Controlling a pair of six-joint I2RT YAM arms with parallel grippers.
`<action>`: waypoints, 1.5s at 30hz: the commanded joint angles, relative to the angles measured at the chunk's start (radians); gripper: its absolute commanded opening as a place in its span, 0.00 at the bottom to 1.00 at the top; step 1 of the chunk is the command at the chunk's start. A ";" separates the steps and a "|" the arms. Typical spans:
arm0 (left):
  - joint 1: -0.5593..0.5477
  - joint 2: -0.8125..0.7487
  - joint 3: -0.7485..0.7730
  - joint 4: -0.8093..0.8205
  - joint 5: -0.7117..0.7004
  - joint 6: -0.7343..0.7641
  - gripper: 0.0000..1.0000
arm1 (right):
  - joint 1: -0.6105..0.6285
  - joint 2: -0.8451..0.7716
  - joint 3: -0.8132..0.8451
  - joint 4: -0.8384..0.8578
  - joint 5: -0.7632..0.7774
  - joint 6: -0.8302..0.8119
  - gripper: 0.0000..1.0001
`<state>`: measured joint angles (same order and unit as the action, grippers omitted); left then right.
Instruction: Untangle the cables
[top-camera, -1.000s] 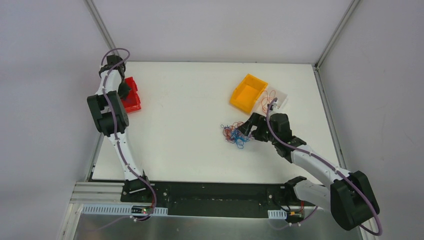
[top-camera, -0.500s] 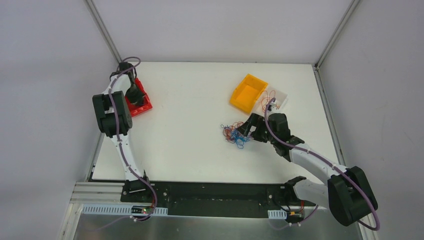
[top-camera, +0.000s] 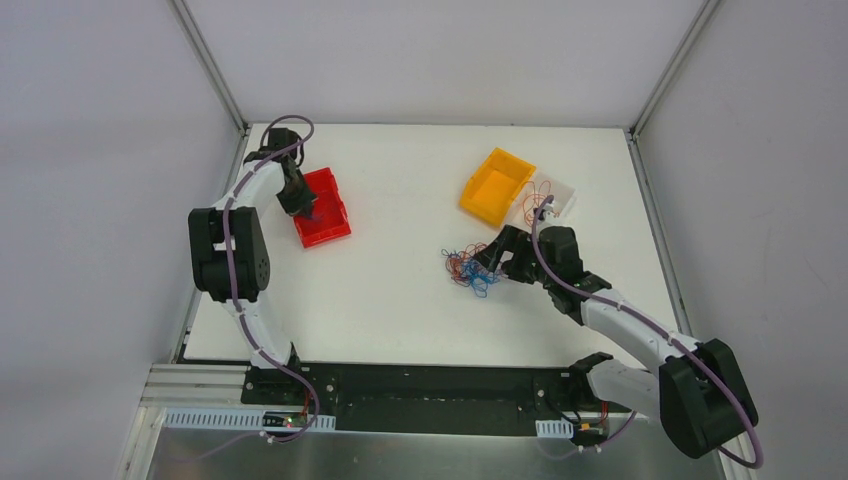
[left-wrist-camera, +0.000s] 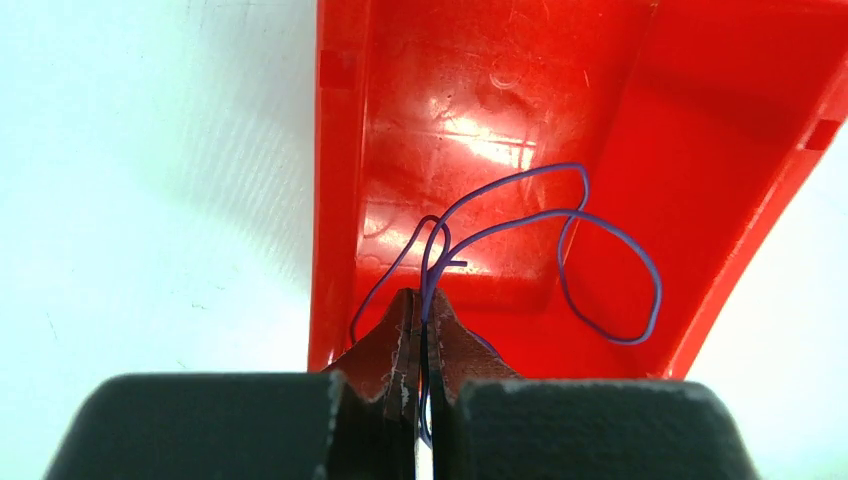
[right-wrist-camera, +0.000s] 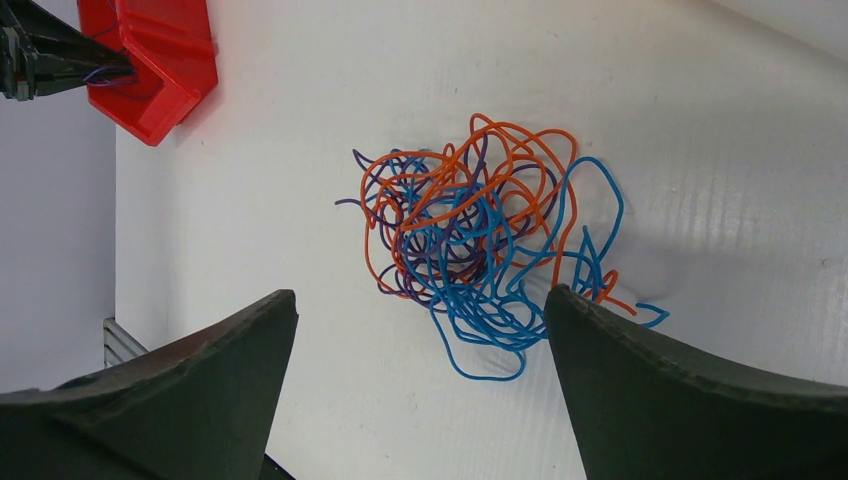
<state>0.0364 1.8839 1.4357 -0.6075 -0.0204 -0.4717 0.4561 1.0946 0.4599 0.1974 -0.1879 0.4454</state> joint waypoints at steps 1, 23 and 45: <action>-0.004 -0.055 -0.010 0.025 -0.049 -0.001 0.00 | 0.001 -0.033 -0.007 0.028 -0.004 0.004 0.98; -0.023 -0.054 0.106 0.023 -0.053 0.037 0.43 | 0.001 0.016 0.005 0.037 0.002 0.002 0.98; -0.215 -0.424 -0.013 -0.006 -0.122 0.038 0.99 | -0.002 0.014 -0.002 0.024 0.052 -0.005 0.98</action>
<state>-0.1131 1.5551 1.4654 -0.5892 -0.0902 -0.4271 0.4557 1.1172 0.4595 0.1978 -0.1658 0.4450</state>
